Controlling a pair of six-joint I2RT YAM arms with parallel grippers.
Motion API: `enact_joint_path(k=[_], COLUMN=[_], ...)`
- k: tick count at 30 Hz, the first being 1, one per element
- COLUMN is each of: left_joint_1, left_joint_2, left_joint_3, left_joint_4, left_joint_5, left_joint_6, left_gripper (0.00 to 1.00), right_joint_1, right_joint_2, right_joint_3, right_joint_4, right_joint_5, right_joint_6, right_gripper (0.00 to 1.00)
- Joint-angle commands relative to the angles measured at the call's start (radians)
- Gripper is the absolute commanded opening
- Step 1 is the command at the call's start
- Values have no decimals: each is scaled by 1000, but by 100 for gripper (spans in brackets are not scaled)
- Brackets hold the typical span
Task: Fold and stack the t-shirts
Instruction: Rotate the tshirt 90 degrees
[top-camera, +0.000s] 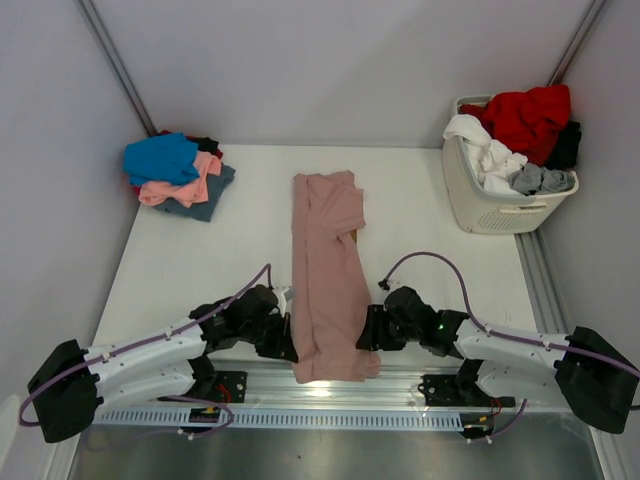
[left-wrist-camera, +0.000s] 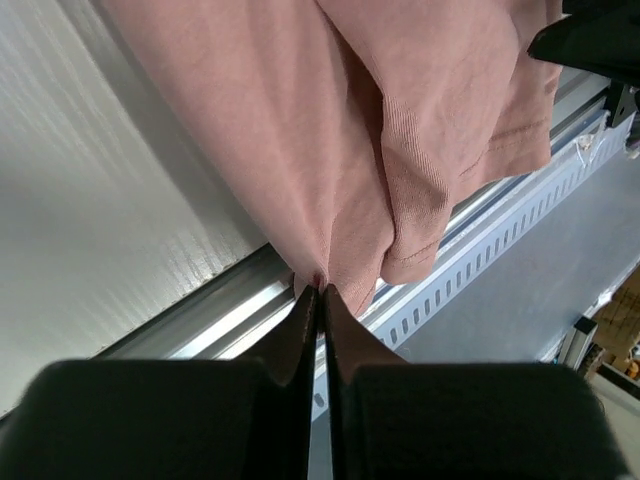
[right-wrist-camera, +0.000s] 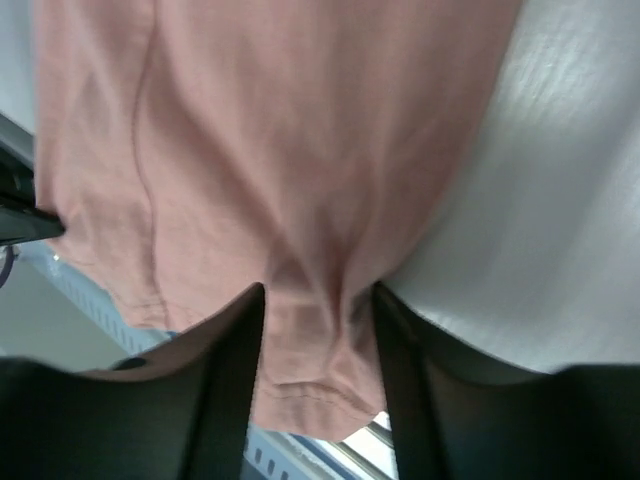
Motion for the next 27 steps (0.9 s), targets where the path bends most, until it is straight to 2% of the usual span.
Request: enact_joint_path(k=[1, 2, 5, 8, 13, 21, 23, 27], left_joint_1=[-19, -22, -27, -35, -45, -68, -68, -62], left_joint_2=[4, 6, -8, -42, -105, -71, -36, 10], left_joint_3=[4, 7, 12, 12, -11, -48, 1, 206], left_joint_4=[6, -1, -10, -37, -93, -44, -98, -191], left_joint_5=[38, 39, 56, 71, 70, 73, 29, -157], left_joint_6=[-32, -32, -32, -36, -55, -83, -39, 19], left_gripper=[11, 23, 47, 58, 66, 67, 67, 70], right_joint_1=[40, 44, 52, 55, 63, 69, 67, 60], right_joint_2=[3, -9, -39, -63, -172, -252, -238, -178], right_joint_3=[1, 4, 12, 23, -6, -77, -63, 47], right_joint_4=[-75, -86, -133, -210, -303, -317, -311, -326], right_joint_5=[72, 80, 93, 106, 104, 80, 109, 225], right_joint_6=[8, 10, 3, -9, 17, 66, 45, -60], right_gripper=[55, 56, 58, 59, 59, 57, 56, 57])
